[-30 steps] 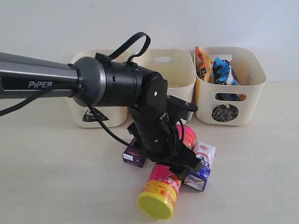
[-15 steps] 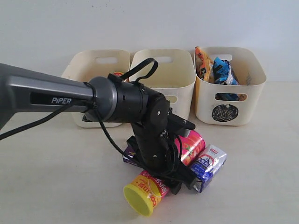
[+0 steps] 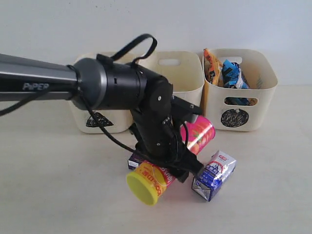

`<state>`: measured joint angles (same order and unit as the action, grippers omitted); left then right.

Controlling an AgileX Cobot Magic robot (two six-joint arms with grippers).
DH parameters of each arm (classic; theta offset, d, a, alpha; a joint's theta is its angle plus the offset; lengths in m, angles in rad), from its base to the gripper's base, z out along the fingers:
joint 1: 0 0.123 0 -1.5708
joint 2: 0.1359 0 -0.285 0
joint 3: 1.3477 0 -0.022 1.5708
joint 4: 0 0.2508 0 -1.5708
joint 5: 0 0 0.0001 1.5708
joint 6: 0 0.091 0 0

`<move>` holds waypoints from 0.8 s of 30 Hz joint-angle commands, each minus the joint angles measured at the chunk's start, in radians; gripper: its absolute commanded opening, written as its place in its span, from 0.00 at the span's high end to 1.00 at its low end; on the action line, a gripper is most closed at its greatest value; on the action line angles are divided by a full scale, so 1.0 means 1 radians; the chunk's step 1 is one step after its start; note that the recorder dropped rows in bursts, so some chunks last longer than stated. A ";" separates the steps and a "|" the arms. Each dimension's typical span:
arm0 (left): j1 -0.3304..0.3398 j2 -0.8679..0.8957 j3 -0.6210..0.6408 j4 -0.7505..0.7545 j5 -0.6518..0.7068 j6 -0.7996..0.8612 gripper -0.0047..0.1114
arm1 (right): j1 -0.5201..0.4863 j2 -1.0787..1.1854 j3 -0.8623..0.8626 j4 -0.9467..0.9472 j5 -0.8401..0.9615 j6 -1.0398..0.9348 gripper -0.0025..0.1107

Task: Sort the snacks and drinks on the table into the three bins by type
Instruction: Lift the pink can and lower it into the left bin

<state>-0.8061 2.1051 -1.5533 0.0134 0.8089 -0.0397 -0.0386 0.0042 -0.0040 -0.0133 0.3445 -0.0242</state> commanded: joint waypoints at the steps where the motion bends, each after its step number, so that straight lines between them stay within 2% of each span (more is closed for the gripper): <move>1: -0.005 -0.092 -0.006 0.003 0.014 0.012 0.93 | -0.001 -0.004 0.004 0.003 -0.012 0.001 0.97; 5: 0.030 -0.209 -0.006 0.006 -0.041 0.040 0.93 | -0.001 -0.004 0.004 0.003 -0.012 0.001 0.97; 9: 0.113 -0.299 -0.006 0.007 -0.124 0.040 0.93 | -0.001 -0.004 0.004 0.003 -0.012 0.001 0.97; 10: 0.153 -0.314 -0.006 0.010 -0.149 0.040 0.93 | -0.001 -0.004 0.004 0.003 -0.012 0.001 0.97; 15: 0.265 -0.314 -0.006 0.010 -0.257 0.063 0.93 | -0.001 -0.004 0.004 0.003 -0.012 0.001 0.97; 24: 0.419 -0.277 -0.006 0.010 -0.515 0.086 0.93 | -0.001 -0.004 0.004 0.003 -0.012 -0.001 0.97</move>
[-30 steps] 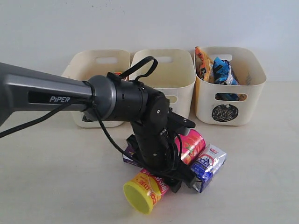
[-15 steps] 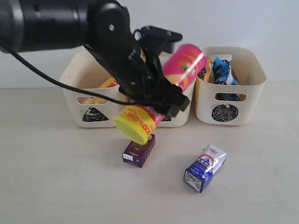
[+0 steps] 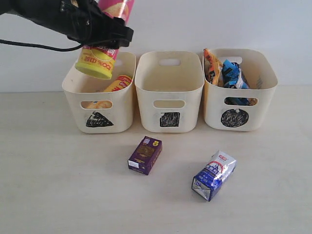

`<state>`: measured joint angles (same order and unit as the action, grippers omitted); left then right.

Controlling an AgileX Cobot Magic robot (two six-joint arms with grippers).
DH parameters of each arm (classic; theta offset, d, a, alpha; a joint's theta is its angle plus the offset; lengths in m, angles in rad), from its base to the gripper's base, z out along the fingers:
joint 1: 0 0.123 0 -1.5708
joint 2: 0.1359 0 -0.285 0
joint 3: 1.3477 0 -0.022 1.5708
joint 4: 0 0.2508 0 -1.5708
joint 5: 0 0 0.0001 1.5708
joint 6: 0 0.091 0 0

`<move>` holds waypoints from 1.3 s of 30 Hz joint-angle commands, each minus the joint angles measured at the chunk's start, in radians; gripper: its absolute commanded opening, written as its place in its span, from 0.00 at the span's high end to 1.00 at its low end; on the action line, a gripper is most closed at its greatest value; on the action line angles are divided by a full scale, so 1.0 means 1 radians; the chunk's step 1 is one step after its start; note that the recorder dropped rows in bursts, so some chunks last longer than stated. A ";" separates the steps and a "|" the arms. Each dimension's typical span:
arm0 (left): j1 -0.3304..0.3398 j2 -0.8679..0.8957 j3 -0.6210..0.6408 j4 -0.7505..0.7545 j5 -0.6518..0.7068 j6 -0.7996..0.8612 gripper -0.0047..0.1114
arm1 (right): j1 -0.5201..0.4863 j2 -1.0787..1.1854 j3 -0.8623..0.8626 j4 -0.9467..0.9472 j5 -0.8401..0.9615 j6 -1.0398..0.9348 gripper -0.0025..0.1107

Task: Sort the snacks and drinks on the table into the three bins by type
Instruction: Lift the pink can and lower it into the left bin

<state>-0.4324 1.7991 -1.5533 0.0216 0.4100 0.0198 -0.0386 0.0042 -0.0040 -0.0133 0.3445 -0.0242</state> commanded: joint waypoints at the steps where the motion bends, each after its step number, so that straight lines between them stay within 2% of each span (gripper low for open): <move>1: 0.058 0.043 -0.006 0.002 -0.137 0.035 0.93 | -0.001 -0.004 0.004 0.003 -0.012 -0.001 0.97; 5: 0.092 0.110 -0.023 0.002 -0.209 0.035 0.93 | -0.001 -0.004 0.004 0.003 -0.012 -0.001 0.97; 15: 0.124 0.355 -0.275 0.002 -0.129 0.060 0.93 | -0.001 -0.004 0.004 0.003 -0.012 -0.001 0.97; 21: 0.143 0.413 -0.286 0.002 -0.095 0.060 0.91 | -0.001 -0.004 0.004 0.003 -0.012 -0.001 0.97; 23: 0.148 0.426 -0.286 0.002 -0.077 0.060 0.76 | -0.001 -0.004 0.004 0.003 -0.012 -0.001 0.97; 24: 0.148 0.428 -0.286 0.002 -0.068 0.060 0.57 | -0.001 -0.004 0.004 0.003 -0.012 -0.001 0.97; 25: 0.148 0.428 -0.286 0.002 -0.066 0.060 0.45 | -0.001 -0.004 0.004 0.003 -0.012 -0.001 0.97; 26: 0.148 0.428 -0.286 0.002 -0.066 0.060 0.23 | -0.001 -0.004 0.004 0.003 -0.012 -0.001 0.97; 28: 0.148 0.426 -0.287 0.002 -0.059 0.060 0.02 | -0.001 -0.004 0.004 0.003 -0.012 -0.001 0.97; 37: 0.148 0.319 -0.287 0.002 0.075 0.064 0.05 | -0.001 -0.004 0.004 0.003 -0.012 -0.001 0.97; 39: 0.148 0.289 -0.287 0.002 0.135 0.081 0.09 | -0.001 -0.004 0.004 0.003 -0.012 -0.001 0.97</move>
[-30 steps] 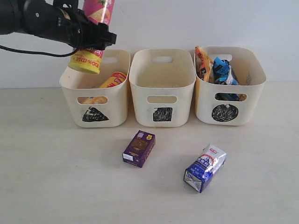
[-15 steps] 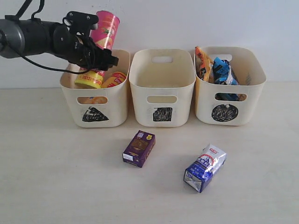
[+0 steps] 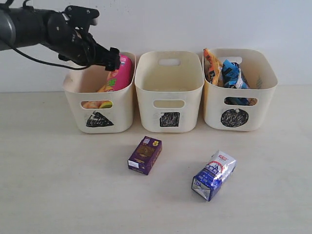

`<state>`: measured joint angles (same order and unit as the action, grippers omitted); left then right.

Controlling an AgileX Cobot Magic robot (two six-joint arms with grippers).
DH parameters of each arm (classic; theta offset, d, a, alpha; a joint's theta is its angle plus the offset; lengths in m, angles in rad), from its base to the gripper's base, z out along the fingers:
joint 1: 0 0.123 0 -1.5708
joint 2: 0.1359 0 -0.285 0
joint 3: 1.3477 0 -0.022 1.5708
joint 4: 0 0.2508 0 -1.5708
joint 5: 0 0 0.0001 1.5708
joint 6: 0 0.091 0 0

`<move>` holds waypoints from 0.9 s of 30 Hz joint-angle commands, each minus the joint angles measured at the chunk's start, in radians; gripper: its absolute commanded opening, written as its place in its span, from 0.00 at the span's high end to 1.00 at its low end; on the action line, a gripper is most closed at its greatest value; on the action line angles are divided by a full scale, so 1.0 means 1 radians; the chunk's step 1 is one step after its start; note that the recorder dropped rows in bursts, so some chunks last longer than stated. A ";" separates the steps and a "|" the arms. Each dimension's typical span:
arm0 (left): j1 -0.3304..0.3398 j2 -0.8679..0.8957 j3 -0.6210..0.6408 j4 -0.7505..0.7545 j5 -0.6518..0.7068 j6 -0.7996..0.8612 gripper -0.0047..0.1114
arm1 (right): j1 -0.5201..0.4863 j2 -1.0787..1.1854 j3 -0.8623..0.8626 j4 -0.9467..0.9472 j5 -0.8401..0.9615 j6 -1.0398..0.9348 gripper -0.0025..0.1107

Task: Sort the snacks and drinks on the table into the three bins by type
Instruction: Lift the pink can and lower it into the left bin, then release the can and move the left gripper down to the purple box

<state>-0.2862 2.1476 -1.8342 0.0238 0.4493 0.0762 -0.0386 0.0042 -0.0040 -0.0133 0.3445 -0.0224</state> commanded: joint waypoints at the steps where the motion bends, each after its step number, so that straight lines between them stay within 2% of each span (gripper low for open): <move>1: 0.002 -0.072 -0.007 -0.001 0.143 0.034 0.15 | -0.001 -0.004 0.004 0.003 -0.012 -0.003 0.97; 3: 0.002 -0.093 -0.007 -0.001 0.211 0.066 0.33 | -0.001 -0.004 0.004 0.003 -0.012 -0.003 0.97; 6: 0.002 -0.116 -0.005 -0.001 0.307 0.096 0.74 | -0.001 -0.004 0.004 0.003 -0.012 -0.003 0.97; 7: 0.002 -0.125 0.000 -0.005 0.333 0.113 0.93 | -0.001 -0.004 0.004 0.003 -0.012 -0.003 0.97; 14: -0.005 -0.196 0.009 -0.024 0.480 0.203 0.93 | -0.001 -0.004 0.004 0.003 -0.012 -0.003 0.97; 17: -0.005 -0.216 0.013 -0.126 0.587 0.363 0.93 | -0.001 -0.004 0.004 0.003 -0.012 -0.003 0.97; 21: -0.005 -0.250 0.073 -0.371 0.686 0.608 0.93 | -0.001 -0.004 0.004 0.003 -0.012 -0.003 0.97; 23: -0.010 -0.260 0.113 -0.436 0.698 0.656 0.93 | -0.001 -0.004 0.004 0.003 -0.012 -0.003 0.97; 27: -0.043 -0.266 0.186 -0.424 0.696 0.653 0.93 | -0.001 -0.004 0.004 0.003 -0.012 -0.003 0.97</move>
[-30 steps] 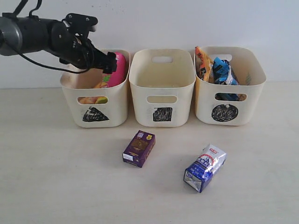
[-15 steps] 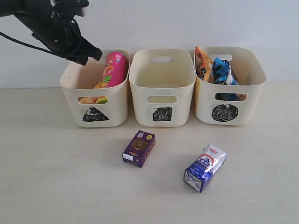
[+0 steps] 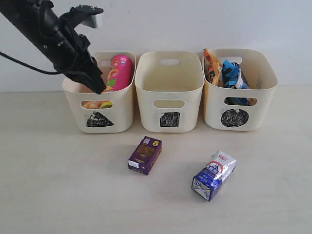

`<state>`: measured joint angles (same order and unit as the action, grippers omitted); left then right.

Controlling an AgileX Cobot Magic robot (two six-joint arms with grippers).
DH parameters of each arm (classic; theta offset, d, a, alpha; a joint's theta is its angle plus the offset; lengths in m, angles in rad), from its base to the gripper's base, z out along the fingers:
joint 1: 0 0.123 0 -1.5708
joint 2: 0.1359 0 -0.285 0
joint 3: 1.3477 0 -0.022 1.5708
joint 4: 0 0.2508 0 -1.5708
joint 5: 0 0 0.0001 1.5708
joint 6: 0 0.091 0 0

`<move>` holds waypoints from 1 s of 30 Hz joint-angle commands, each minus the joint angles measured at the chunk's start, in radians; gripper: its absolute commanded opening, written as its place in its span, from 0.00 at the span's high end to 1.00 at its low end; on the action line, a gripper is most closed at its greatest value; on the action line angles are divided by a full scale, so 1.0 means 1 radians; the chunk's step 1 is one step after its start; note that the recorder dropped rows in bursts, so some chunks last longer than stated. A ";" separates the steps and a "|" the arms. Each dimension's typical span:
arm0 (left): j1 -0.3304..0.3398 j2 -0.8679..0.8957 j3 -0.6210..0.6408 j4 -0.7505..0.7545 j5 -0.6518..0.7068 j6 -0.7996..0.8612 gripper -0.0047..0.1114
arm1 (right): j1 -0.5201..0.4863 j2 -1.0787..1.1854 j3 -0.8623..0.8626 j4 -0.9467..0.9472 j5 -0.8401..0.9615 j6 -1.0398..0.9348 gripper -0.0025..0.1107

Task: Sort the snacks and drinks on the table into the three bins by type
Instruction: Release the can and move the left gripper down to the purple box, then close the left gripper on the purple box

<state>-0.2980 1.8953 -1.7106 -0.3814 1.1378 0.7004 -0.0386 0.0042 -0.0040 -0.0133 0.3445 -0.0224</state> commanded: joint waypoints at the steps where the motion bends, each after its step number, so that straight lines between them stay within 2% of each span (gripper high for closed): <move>1: -0.046 -0.013 0.080 -0.010 0.001 0.029 0.93 | -0.001 -0.004 0.004 0.003 -0.012 -0.003 0.97; 6: -0.138 -0.013 0.147 0.079 -0.084 -0.025 0.93 | -0.001 -0.004 0.004 0.003 -0.012 -0.003 0.97; 13: -0.259 -0.013 0.202 0.276 -0.209 -0.282 0.93 | -0.001 -0.004 0.004 0.003 -0.012 -0.003 0.97; 19: -0.305 0.014 0.204 0.301 -0.230 -0.406 0.92 | -0.001 -0.004 0.004 0.003 -0.012 -0.003 0.97; 21: -0.312 0.040 0.204 0.293 -0.230 -0.406 0.82 | -0.001 -0.004 0.004 0.003 -0.012 -0.003 0.97; 23: -0.323 0.069 0.204 0.293 -0.230 -0.393 0.59 | -0.001 -0.004 0.004 0.003 -0.012 -0.003 0.97; 24: -0.331 0.084 0.204 0.293 -0.232 -0.393 0.34 | -0.001 -0.004 0.004 0.003 -0.012 -0.003 0.97; 26: -0.338 0.091 0.204 0.281 -0.243 -0.393 0.11 | -0.001 -0.004 0.004 0.003 -0.012 -0.003 0.97; 27: -0.340 0.097 0.204 0.276 -0.247 -0.393 0.03 | -0.001 -0.004 0.004 0.003 -0.012 -0.003 0.97; 28: -0.340 0.102 0.204 0.267 -0.252 -0.393 0.02 | -0.001 -0.004 0.004 0.003 -0.012 -0.003 0.97; 30: -0.340 0.134 0.204 0.281 -0.303 -0.450 0.07 | -0.001 -0.004 0.004 0.003 -0.012 -0.003 0.97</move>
<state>-0.6311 2.0073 -1.5117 -0.1041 0.8755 0.3052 -0.0386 0.0042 -0.0040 -0.0133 0.3445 -0.0224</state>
